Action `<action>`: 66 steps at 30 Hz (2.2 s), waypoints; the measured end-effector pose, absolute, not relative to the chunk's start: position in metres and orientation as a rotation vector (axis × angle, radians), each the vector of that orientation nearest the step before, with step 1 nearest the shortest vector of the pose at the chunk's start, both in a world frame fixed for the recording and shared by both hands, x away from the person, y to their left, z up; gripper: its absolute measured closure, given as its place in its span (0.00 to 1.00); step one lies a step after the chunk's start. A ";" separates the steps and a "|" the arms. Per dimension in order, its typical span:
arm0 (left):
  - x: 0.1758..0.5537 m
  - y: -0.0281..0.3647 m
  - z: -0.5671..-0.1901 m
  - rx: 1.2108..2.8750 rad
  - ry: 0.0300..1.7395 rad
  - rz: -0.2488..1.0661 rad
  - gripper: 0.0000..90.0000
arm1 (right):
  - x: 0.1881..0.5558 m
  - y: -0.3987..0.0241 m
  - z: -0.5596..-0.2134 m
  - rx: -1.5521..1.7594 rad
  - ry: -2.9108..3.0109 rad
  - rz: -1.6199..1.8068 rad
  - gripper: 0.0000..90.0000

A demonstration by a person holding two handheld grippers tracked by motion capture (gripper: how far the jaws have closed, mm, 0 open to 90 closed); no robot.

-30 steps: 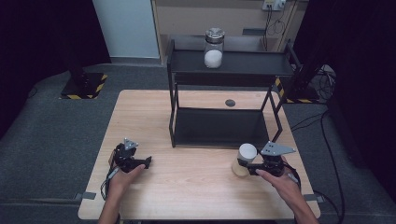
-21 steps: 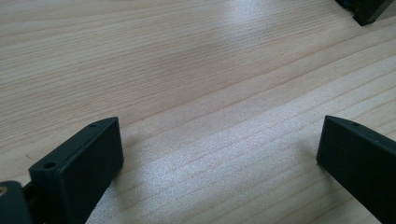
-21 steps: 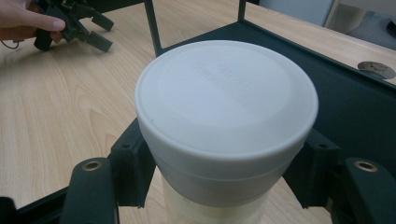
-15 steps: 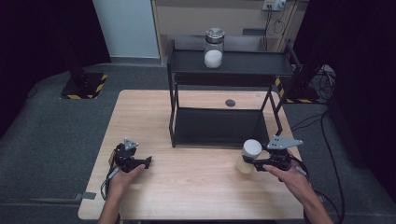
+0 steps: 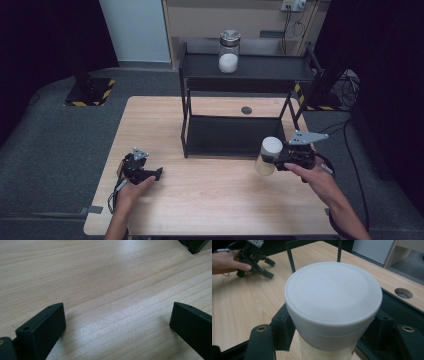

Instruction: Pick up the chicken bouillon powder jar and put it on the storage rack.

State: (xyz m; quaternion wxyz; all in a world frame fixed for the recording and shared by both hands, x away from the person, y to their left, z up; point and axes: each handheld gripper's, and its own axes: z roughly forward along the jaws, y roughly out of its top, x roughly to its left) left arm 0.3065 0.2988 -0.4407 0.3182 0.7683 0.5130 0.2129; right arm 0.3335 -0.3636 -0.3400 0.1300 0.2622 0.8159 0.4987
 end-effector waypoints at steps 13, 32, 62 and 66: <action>0.310 0.298 -0.441 2.028 1.338 0.555 0.00 | 0.359 -0.361 -0.273 0.738 2.363 1.453 0.39; 0.312 0.298 -0.441 2.034 1.326 0.550 0.00 | 0.381 -0.363 -0.191 0.752 2.360 1.421 0.39; 0.313 0.298 -0.441 2.036 1.323 0.546 0.00 | 0.408 -0.354 -0.101 0.723 2.304 1.439 0.39; 0.313 0.298 -0.441 2.037 1.322 0.546 0.00 | 0.415 -0.350 -0.091 0.740 2.275 1.439 0.39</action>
